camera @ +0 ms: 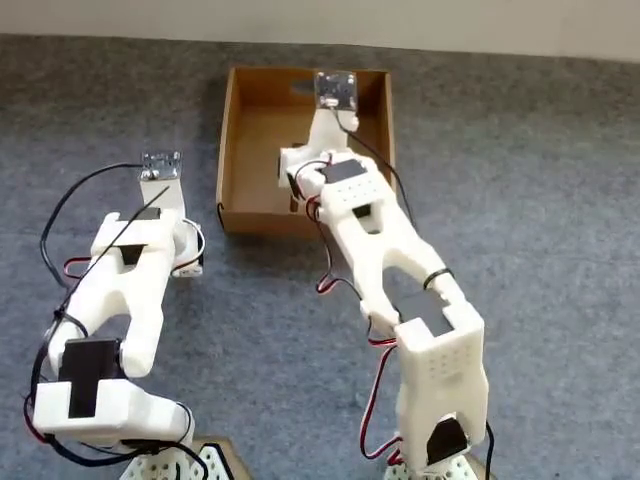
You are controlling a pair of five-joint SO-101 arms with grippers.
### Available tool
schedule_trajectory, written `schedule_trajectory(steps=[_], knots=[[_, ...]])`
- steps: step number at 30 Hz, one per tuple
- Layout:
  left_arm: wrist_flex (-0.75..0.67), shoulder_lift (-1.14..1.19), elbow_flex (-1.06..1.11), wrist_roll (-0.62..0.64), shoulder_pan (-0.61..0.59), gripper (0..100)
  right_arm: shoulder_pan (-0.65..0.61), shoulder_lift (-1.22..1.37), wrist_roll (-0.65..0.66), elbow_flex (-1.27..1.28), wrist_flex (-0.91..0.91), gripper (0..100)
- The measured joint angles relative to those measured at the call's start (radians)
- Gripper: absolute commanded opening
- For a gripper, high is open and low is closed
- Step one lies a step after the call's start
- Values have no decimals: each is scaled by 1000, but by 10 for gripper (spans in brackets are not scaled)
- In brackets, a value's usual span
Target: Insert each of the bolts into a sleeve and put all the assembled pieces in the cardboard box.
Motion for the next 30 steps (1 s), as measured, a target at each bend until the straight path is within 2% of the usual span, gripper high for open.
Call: schedule_trajectory(steps=[7, 18, 23, 30], knots=[[0, 0, 0, 0, 0, 34, 0, 103, 0, -9, 0, 5], [0, 0, 0, 0, 0, 34, 0, 121, 3, -40, 3, 5], [0, 0, 0, 0, 0, 34, -8, 172, 118, -66, 5, 5], [0, 0, 0, 0, 0, 34, -11, 184, 141, -72, 5, 5]])
